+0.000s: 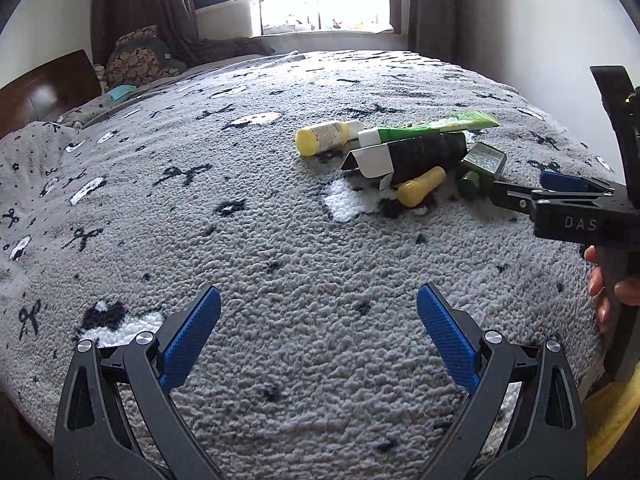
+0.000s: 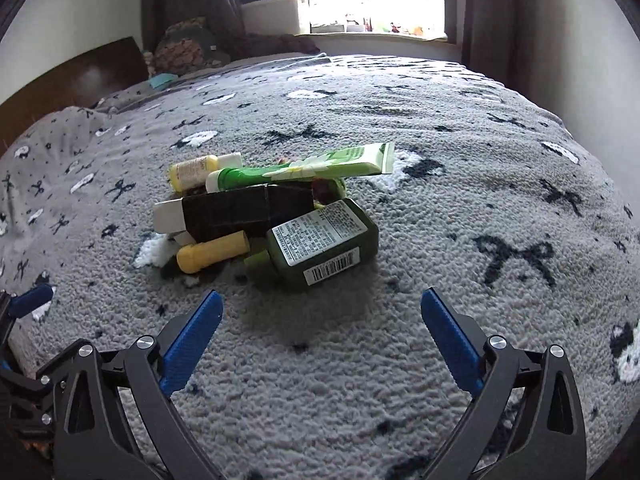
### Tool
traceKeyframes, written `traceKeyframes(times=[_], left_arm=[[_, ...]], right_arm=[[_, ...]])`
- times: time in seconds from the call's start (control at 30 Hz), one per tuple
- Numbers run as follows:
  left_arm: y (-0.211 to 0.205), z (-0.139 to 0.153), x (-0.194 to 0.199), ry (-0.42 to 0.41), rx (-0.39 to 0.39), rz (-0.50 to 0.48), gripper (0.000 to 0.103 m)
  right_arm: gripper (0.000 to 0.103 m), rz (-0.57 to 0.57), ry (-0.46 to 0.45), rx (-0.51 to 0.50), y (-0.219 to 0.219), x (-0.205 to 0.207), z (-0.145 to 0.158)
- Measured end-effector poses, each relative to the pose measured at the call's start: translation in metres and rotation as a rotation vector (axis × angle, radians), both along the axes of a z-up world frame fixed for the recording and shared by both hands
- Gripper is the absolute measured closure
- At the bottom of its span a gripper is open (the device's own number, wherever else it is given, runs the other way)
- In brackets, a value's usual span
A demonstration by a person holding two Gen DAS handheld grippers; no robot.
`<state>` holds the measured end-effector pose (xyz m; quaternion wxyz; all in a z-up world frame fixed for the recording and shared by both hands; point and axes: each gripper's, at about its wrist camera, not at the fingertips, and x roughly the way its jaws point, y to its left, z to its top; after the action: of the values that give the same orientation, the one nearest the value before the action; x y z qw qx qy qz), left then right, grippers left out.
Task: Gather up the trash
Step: 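Raise both open grippers back over the items on the bed, then grasp the yellow-capped tube with the left gripper while the right grasps the dark green bottle, then carry the yellow tube and green bottle down past the bed edge to the bin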
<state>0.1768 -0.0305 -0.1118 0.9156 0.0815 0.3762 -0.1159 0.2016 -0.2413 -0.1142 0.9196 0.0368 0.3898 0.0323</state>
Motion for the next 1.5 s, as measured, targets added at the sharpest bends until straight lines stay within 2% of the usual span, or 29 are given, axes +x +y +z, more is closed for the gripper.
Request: traceKeyframes(times=[0.17,0.37,0.43,0.57,0.67,0.77,0.87,0.97,1.0,1.27,1.33,1.5], left_arm=[[-0.004,-0.002,0.012,0.010,-0.007,0.000,0.010],[-0.009,-0.005,0.022,0.022,-0.009,-0.002,0.010],[-0.013,-0.006,0.026,0.029,-0.013,-0.006,0.010],[-0.025,-0.010,0.035,0.043,-0.016,-0.023,0.010],[-0.039,-0.013,0.045,0.053,-0.014,-0.049,0.012],[-0.054,-0.015,0.058,0.077,-0.034,-0.086,0.020],[-0.069,-0.020,0.072,0.094,-0.043,-0.118,0.032],[-0.078,-0.019,0.083,0.092,-0.051,-0.134,0.047],[-0.080,-0.018,0.086,0.093,-0.058,-0.142,0.056],[-0.092,-0.022,0.107,0.133,-0.066,-0.169,0.060],[-0.093,-0.021,0.104,0.132,-0.062,-0.180,0.070],[-0.088,-0.018,0.086,0.122,-0.052,-0.201,0.081]], right_arm=[[0.004,0.028,0.054,-0.038,0.007,0.028,-0.011],[0.005,0.057,0.073,-0.033,0.003,0.051,-0.015],[0.017,0.086,0.081,-0.024,0.004,0.055,-0.016],[0.017,0.085,0.060,-0.003,0.000,0.051,-0.013],[0.017,0.043,0.011,0.002,-0.011,0.040,-0.002],[0.017,0.007,-0.018,-0.026,-0.021,0.031,0.007],[0.017,-0.024,-0.019,-0.031,-0.035,0.024,0.010],[0.017,-0.052,-0.017,-0.028,-0.048,0.016,0.011],[0.017,-0.060,-0.017,-0.026,-0.052,0.013,0.011],[0.017,-0.072,-0.031,-0.023,-0.058,-0.009,0.017],[0.017,-0.067,-0.034,-0.024,-0.056,-0.013,0.018],[0.017,-0.046,-0.044,-0.031,-0.044,-0.028,0.023]])
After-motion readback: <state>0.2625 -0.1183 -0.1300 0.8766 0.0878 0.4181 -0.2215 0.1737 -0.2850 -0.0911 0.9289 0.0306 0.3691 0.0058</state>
